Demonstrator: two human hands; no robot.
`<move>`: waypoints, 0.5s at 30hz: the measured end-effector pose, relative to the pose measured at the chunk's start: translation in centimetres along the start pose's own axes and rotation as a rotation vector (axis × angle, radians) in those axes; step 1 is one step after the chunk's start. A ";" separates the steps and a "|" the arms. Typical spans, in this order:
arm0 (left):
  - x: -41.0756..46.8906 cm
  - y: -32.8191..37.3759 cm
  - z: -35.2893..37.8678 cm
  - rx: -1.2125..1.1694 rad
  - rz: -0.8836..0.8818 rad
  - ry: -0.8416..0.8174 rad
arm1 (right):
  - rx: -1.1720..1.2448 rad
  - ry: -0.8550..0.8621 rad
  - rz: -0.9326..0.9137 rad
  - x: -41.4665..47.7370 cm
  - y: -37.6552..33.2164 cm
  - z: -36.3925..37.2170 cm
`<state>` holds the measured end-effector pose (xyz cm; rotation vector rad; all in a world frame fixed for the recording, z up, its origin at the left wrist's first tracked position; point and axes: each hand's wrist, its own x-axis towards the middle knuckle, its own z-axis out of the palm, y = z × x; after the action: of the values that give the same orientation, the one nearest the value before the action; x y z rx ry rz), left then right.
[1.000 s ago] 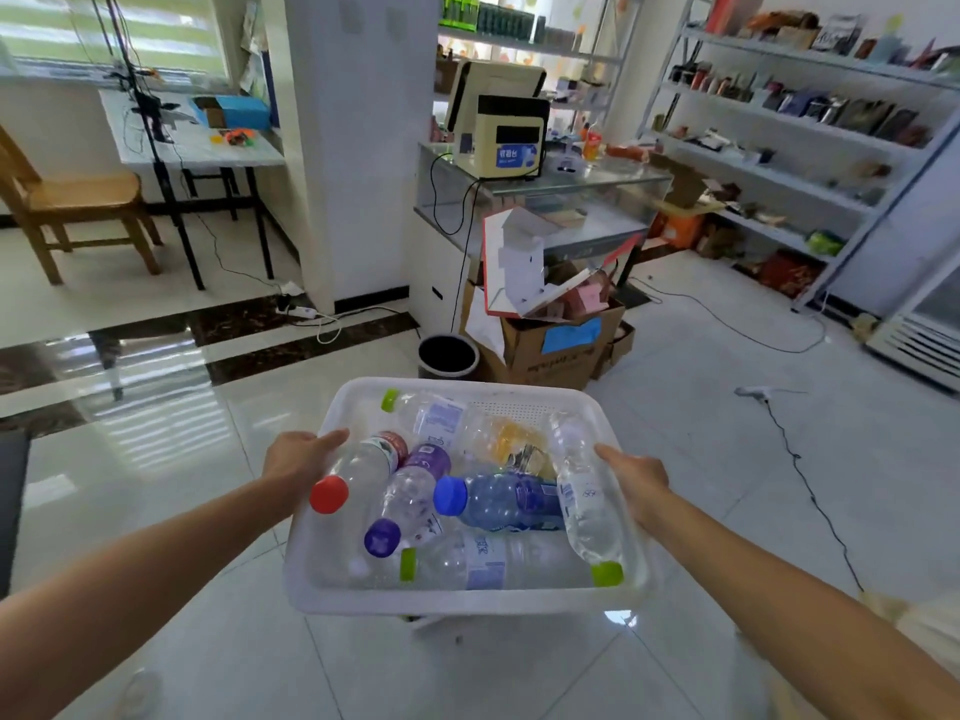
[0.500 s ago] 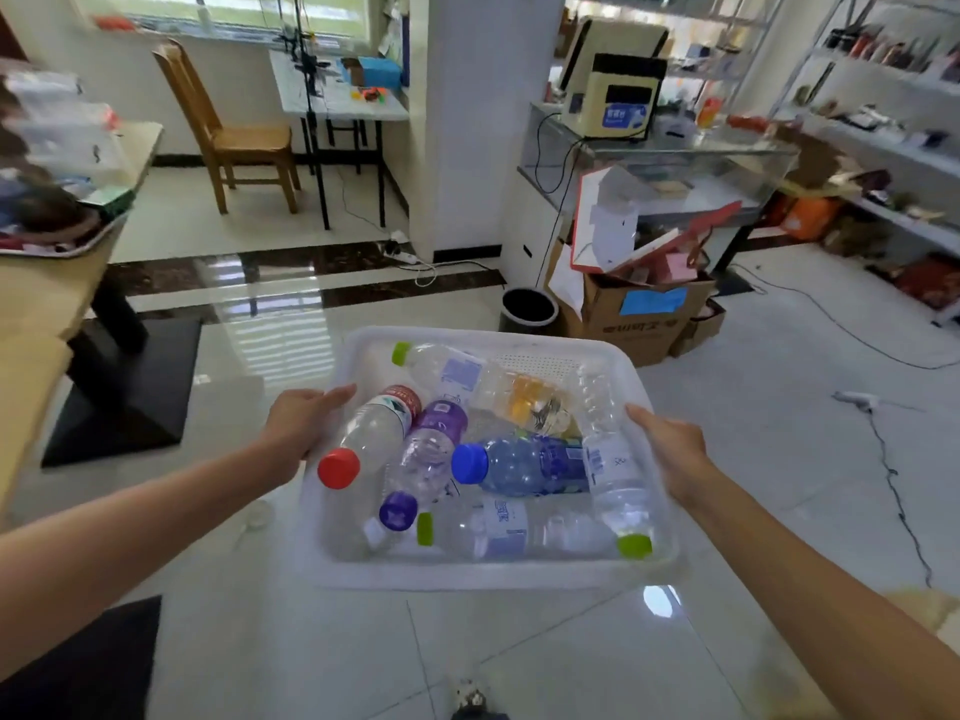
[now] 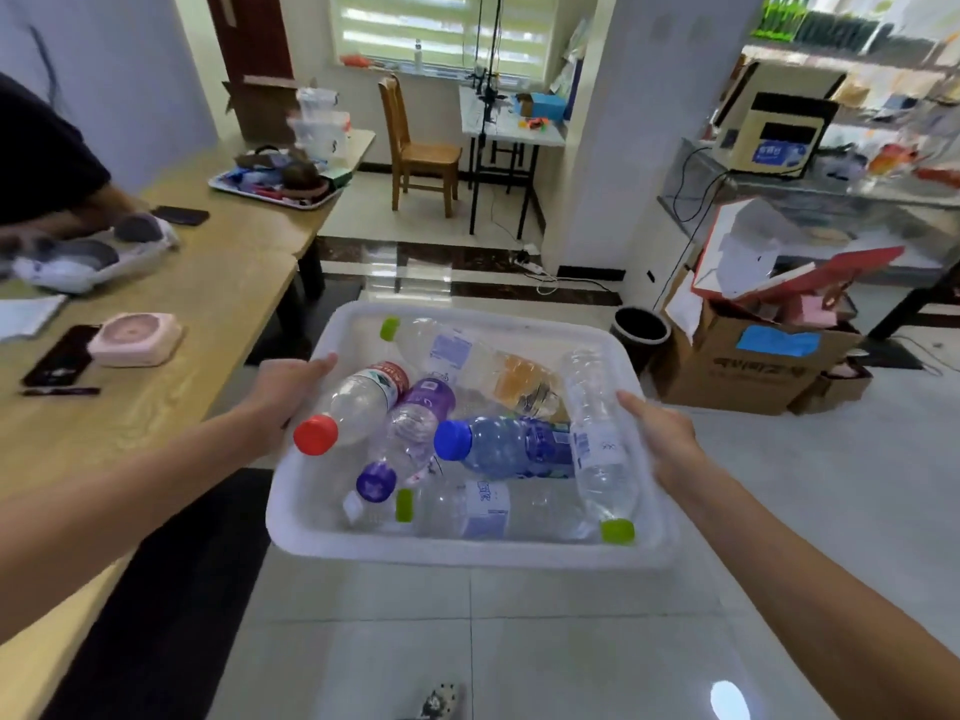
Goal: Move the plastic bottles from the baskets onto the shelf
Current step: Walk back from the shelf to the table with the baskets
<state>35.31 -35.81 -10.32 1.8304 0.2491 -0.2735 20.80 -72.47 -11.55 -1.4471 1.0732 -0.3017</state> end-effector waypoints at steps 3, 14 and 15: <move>-4.8 -2.2 -4.2 0.030 -0.017 0.078 | -0.049 -0.066 -0.010 -3.9 1.4 0.4; -15.8 -10.4 -16.5 -0.019 -0.087 0.223 | -0.138 -0.152 -0.037 -16.8 6.6 3.9; -16.4 -11.0 -17.7 -0.019 -0.083 0.233 | -0.144 -0.156 -0.048 -17.9 7.1 4.3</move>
<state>17.34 -16.30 -10.58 1.8357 0.4892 -0.1138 11.42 -55.11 -11.57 -1.5997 0.9505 -0.1451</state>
